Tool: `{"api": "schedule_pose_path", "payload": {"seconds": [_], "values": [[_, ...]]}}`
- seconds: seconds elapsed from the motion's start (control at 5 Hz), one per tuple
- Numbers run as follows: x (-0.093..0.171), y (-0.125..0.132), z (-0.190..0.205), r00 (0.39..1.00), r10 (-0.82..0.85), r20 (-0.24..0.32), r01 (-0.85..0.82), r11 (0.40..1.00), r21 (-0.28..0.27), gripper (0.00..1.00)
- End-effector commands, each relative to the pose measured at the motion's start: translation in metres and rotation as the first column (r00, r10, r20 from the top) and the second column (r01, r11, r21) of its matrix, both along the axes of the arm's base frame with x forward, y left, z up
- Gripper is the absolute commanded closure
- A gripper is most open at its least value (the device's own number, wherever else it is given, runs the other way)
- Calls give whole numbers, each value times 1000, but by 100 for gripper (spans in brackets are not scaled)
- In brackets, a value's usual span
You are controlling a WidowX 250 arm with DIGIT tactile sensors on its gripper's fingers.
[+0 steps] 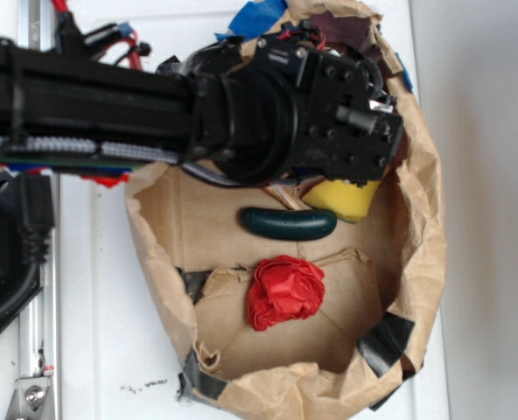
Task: Grab the rock.
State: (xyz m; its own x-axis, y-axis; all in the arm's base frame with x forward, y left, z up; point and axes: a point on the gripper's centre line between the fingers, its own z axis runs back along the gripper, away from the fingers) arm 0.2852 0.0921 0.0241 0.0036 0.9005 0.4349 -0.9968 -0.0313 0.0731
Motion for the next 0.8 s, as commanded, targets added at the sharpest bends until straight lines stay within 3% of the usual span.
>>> {"api": "schedule_pose_path", "payload": {"seconds": [0.0,0.6], "values": [[-3,9,-1,996,93,-13,-93,995,25,0],[-25,18,0,979,109,-170,-111,994,-2,0]]}}
